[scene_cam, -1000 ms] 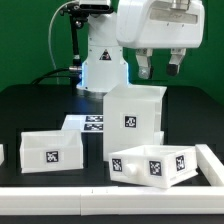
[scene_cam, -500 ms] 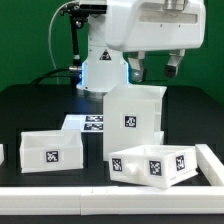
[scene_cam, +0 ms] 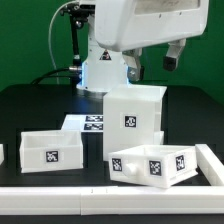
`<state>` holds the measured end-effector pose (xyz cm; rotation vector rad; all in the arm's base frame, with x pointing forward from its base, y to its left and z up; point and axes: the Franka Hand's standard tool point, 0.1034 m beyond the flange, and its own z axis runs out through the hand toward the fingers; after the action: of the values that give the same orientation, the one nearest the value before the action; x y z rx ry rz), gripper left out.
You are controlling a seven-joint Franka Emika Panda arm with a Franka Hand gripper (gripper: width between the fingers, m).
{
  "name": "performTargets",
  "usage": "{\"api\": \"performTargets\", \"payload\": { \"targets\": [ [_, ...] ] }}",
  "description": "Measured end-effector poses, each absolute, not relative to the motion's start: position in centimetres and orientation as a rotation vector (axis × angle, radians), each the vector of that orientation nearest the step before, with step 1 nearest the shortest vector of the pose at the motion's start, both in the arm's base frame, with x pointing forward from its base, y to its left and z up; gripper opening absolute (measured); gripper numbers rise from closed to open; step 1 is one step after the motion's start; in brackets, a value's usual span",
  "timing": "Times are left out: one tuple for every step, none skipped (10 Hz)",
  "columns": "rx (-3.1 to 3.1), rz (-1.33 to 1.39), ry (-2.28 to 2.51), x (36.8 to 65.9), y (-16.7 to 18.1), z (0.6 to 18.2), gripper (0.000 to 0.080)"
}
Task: Assemble drawer
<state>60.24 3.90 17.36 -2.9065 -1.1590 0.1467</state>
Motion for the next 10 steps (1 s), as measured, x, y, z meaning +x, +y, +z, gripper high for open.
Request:
{"api": "performTargets", "payload": {
  "targets": [
    [-2.905,0.151,-1.158,60.2,3.8,17.1,0.065],
    [-2.891,0.113,-1.186,60.8,3.0,15.6,0.065],
    [-2.891,0.107,-1.173,61.7,1.7,13.1,0.065],
    [-2.894,0.088,-1.162,62.7,1.0,11.1,0.065],
    [-2.899,0.025,-1.169,63.4,0.6,9.2,0.065],
    [-2.902,-0.033,-1.168,63.5,-0.2,7.1,0.065],
    [-2.904,-0.036,-1.153,63.4,-0.7,6.3,0.065],
    [-2.904,-0.037,-1.153,63.5,-0.6,6.5,0.065],
    [-2.904,-0.036,-1.154,63.5,-0.6,6.5,0.065],
    [-2.903,-0.034,-1.153,63.5,-0.6,6.4,0.065]
  ]
}}
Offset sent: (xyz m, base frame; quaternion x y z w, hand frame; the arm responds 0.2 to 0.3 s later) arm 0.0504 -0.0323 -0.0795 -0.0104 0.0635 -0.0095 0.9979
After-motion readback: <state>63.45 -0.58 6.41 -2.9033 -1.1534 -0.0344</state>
